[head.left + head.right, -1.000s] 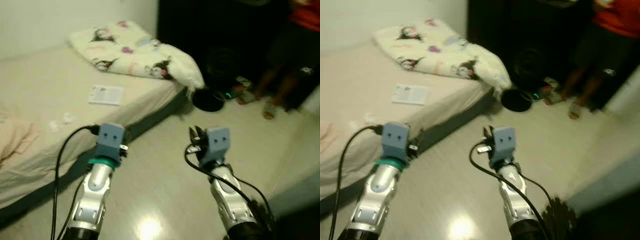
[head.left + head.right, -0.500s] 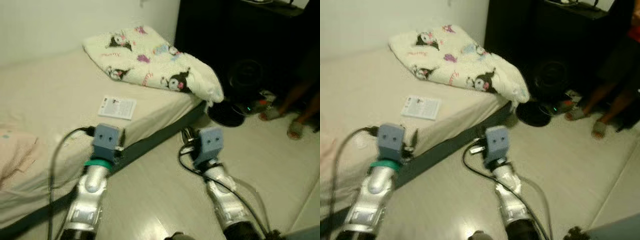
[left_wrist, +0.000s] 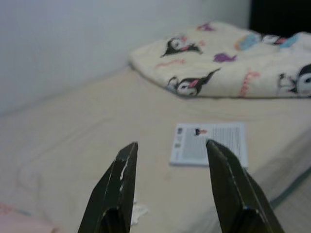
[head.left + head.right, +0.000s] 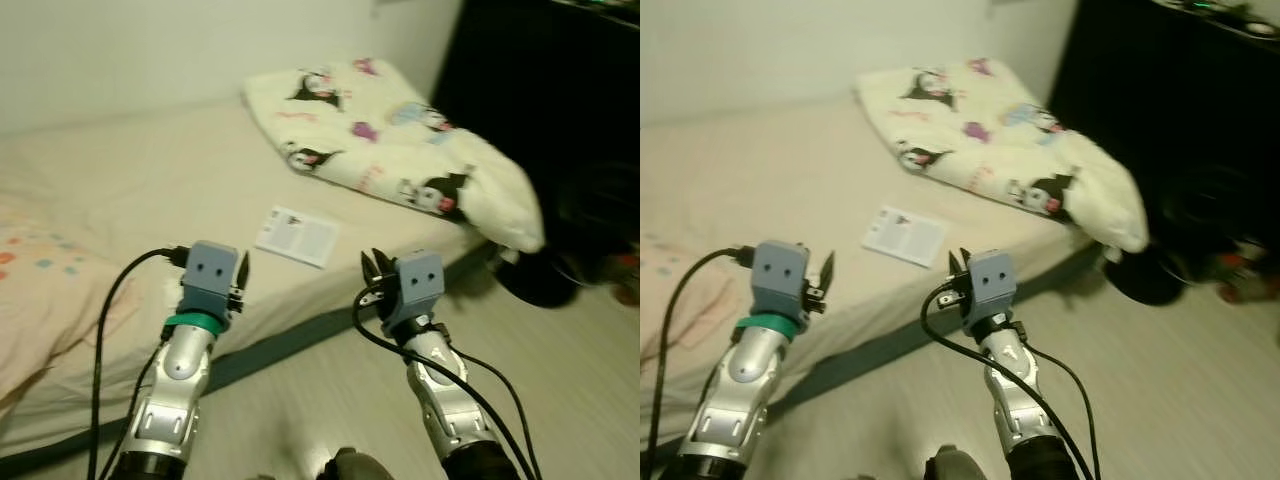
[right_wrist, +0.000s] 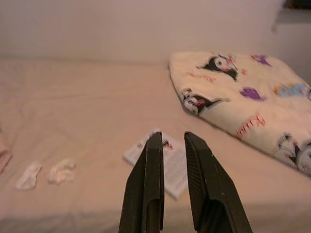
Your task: Clean up the room
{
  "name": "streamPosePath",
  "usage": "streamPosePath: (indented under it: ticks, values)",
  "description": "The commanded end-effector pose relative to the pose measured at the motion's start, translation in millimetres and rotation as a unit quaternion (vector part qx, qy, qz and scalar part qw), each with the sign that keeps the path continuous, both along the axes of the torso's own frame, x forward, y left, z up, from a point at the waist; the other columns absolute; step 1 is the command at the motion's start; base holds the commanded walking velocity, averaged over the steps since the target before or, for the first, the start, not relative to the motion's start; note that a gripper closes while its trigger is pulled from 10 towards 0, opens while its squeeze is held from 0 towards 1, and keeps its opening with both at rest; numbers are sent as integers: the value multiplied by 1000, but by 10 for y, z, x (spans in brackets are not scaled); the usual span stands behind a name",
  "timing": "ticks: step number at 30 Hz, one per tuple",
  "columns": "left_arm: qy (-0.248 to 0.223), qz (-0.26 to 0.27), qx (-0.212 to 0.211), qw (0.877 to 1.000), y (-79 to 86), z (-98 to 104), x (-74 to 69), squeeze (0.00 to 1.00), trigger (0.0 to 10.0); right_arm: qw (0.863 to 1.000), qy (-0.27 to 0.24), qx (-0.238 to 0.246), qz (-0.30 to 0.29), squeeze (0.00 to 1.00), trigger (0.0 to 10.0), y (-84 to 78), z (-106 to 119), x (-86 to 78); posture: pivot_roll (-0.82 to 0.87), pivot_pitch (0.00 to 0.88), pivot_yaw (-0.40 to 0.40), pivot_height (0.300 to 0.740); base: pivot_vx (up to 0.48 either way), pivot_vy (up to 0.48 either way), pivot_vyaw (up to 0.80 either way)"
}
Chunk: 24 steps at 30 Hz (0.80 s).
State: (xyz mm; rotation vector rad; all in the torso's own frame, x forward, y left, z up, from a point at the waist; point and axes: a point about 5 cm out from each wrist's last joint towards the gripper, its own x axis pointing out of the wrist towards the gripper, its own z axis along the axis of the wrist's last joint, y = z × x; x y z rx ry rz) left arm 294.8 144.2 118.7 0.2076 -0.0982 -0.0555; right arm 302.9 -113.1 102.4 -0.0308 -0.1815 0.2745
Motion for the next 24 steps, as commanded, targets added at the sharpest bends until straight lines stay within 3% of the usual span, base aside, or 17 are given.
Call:
streamPosePath:
  ticks: [1,24]
  values:
    - [9,1,5,1000,17,-52,-14,0,10000,1000,0,5,2,0,10000,-5,2,-8,-33,1,-23,708,424,0,0]
    - [16,-3,4,1000,14,-75,-23,0,10000,1000,5,13,23,0,10000,40,-12,-47,-38,14,-20,708,391,0,0]
